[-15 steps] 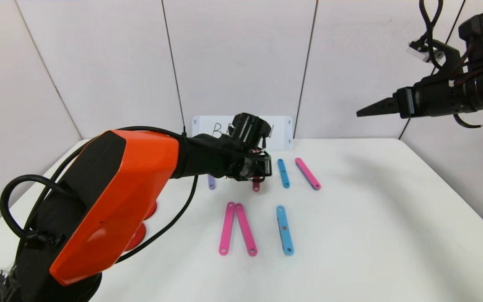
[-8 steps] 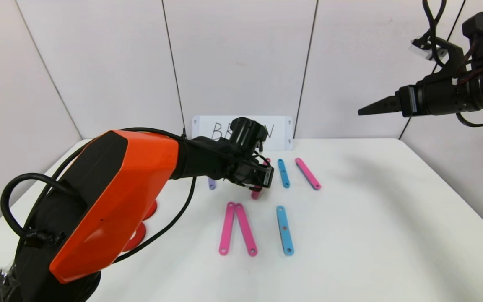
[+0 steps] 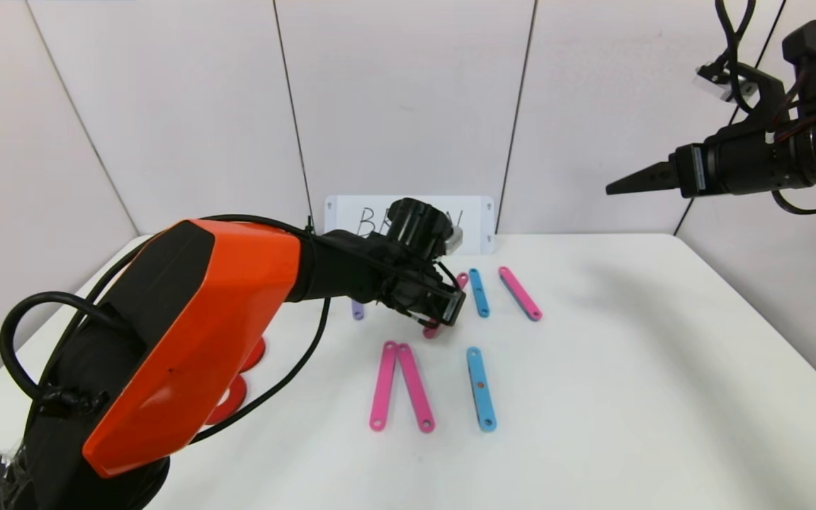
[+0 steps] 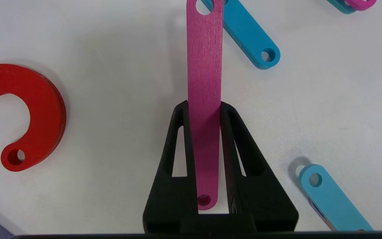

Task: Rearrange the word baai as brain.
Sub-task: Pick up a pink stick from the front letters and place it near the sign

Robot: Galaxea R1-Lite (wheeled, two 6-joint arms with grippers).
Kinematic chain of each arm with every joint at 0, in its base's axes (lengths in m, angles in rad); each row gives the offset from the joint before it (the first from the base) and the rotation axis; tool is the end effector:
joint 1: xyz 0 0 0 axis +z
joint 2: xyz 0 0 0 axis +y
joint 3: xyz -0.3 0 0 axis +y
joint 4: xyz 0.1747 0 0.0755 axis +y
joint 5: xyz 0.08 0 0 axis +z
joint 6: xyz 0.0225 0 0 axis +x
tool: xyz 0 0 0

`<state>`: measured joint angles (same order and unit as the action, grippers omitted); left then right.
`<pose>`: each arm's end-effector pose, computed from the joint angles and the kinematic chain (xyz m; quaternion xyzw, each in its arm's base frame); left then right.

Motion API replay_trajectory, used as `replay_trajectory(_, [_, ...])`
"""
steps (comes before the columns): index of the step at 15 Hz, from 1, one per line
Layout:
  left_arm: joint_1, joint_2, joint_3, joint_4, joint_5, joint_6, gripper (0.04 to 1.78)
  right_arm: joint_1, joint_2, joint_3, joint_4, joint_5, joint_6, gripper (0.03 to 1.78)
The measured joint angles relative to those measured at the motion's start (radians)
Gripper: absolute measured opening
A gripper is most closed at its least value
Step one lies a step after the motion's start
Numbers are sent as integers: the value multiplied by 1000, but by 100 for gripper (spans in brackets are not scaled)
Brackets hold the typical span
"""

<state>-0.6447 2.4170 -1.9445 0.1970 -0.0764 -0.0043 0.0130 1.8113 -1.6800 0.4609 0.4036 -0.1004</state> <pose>0.3945 -0.2988 0.1230 0.0902 0.3161 -0.3325 0.8840 0.3379 0.0132 0.2871 0.0096 0.2760 0.2119 0.9375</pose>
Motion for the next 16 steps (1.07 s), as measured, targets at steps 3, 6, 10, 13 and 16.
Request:
replay_trajectory(3, [-1, 7, -6, -3, 3, 0, 28, 0, 0, 0, 0, 0, 0, 174])
replay_trajectory(6, [-3, 14, -12, -4, 2, -3, 43, 0, 0, 0, 0, 0, 0, 174])
replay_trajectory(10, [-3, 22, -23, -4, 3, -12, 101, 0, 0, -1, 0, 0, 0, 174])
replay_trajectory(13, [0, 23, -25, -4, 3, -14, 147, 0, 0, -1, -1, 0, 0, 174])
replay_trajectory(16, [12, 6, -13, 6, 2, -13, 171, 0, 0, -1, 0, 0, 0, 174])
